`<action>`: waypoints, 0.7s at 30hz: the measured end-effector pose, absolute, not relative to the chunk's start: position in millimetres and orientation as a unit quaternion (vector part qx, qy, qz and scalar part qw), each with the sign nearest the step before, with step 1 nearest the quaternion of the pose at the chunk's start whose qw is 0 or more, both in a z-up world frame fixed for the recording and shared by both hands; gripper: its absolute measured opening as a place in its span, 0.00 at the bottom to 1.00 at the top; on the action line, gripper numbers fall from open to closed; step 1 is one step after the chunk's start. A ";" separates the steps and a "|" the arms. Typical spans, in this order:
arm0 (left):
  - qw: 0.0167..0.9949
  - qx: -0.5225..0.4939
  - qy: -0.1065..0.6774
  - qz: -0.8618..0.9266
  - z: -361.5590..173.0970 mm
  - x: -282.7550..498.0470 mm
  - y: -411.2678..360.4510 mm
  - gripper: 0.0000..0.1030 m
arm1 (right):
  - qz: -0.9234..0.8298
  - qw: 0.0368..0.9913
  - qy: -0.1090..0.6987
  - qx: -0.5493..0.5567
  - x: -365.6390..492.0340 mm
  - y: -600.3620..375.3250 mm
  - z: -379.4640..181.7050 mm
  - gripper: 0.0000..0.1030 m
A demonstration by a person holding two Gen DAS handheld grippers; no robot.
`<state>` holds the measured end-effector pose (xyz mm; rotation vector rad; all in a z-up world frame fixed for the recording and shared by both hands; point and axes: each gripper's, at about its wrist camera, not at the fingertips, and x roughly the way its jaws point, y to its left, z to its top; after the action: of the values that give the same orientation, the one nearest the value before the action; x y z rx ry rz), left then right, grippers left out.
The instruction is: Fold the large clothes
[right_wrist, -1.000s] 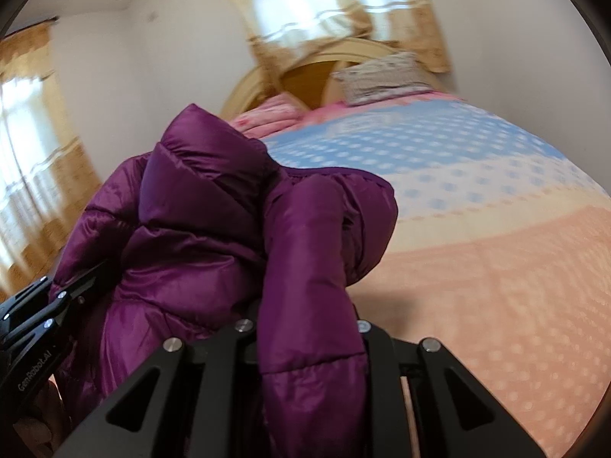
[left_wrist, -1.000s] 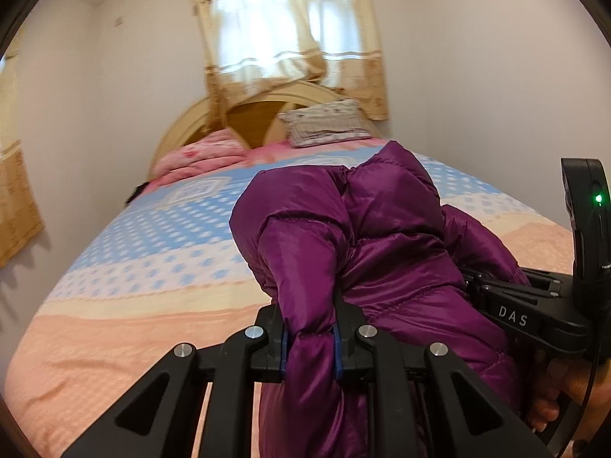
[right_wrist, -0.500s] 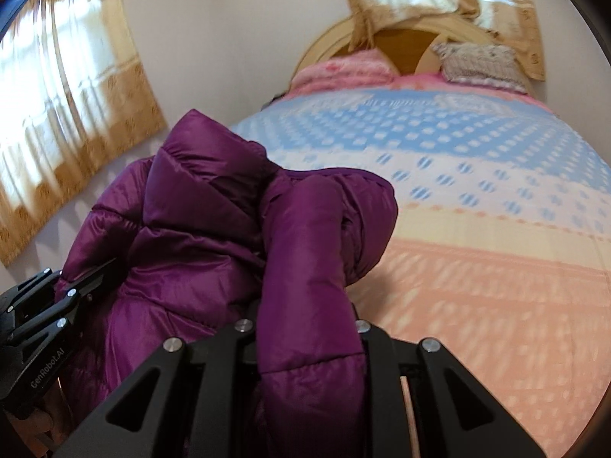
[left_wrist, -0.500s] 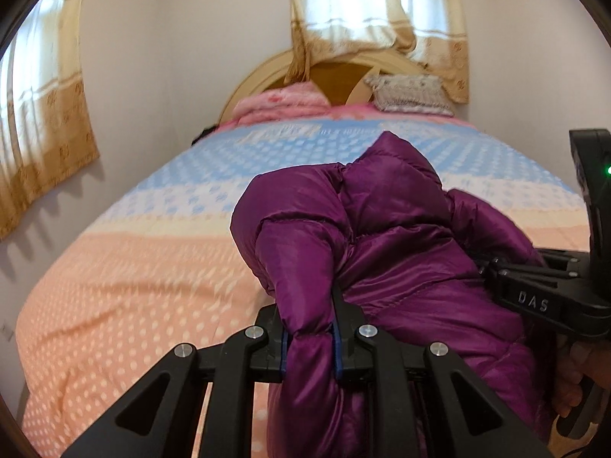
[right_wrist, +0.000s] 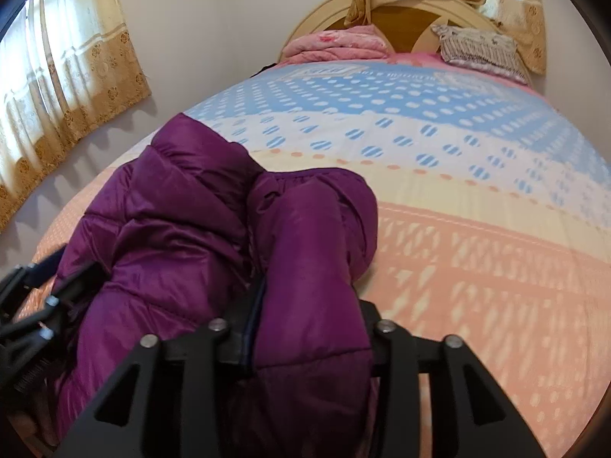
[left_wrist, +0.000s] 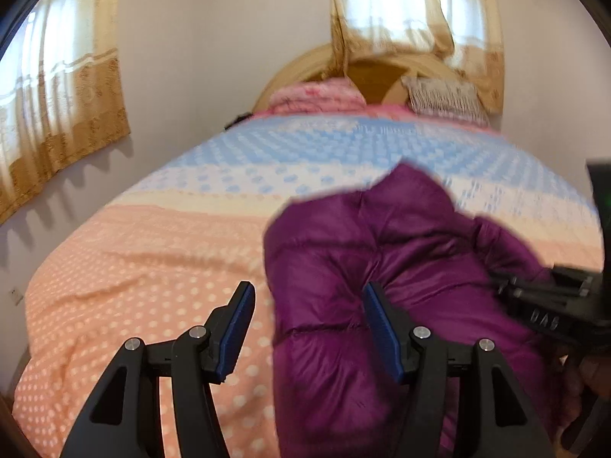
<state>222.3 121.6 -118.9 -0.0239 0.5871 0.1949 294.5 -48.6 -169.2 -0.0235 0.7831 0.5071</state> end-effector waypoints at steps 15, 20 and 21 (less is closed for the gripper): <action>0.984 -0.035 0.141 0.101 3.2 73.6 113.7 0.79 | 0.204 0.949 0.238 -0.026 144.3 -118.5 -47.3 0.80; 0.985 -0.036 0.134 0.099 10.5 60.7 113.8 0.79 | 0.203 0.955 0.215 -0.026 129.4 -121.0 -33.2 0.80; 0.985 -0.038 0.134 0.098 10.8 59.7 114.5 0.79 | 0.205 0.955 0.213 -0.025 126.0 -121.9 -32.2 0.80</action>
<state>59.7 114.5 10.8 -0.0757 0.2696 0.1963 126.0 -121.9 -32.2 -0.0515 0.4317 0.4155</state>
